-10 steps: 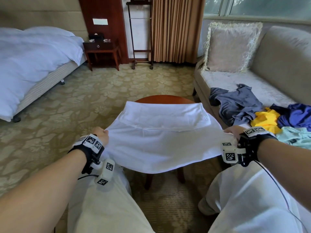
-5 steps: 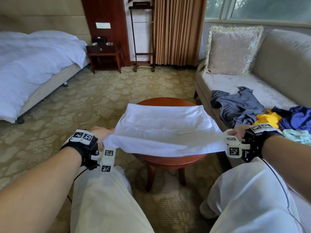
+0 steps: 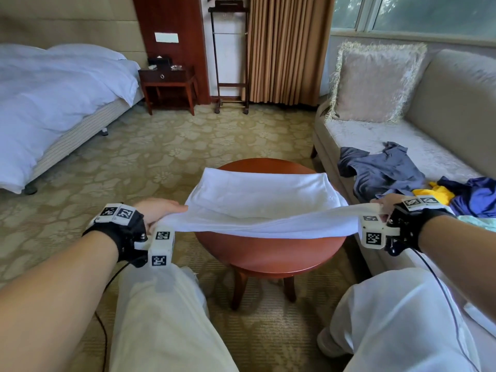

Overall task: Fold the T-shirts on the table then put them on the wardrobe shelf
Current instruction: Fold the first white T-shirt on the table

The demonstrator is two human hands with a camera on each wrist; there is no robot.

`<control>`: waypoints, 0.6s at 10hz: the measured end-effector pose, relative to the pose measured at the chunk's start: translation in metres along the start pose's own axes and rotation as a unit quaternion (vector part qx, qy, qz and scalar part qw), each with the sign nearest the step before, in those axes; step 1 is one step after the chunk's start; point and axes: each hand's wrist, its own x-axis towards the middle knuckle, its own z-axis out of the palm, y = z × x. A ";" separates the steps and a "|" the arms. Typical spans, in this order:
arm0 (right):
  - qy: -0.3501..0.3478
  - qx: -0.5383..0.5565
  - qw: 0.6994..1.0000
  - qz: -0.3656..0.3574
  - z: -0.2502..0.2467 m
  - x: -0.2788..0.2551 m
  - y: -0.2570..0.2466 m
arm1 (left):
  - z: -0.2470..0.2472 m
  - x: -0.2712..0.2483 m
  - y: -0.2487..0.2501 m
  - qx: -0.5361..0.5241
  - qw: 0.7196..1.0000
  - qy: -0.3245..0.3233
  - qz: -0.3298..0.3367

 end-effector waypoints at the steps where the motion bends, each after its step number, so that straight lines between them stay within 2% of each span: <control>1: 0.018 0.098 0.995 0.013 0.006 0.000 -0.007 | -0.005 -0.001 0.015 -0.024 1.000 -0.014 0.010; 3: 0.033 0.206 0.978 0.014 0.021 0.008 -0.028 | 0.004 0.008 0.034 -0.134 0.990 0.049 0.005; 4: 0.031 0.258 0.965 0.017 0.028 0.026 -0.036 | 0.001 0.035 0.035 -0.211 0.975 0.067 0.004; 6: 0.033 0.286 0.956 0.053 0.041 0.043 -0.058 | 0.011 0.067 0.053 -0.275 0.957 0.093 0.014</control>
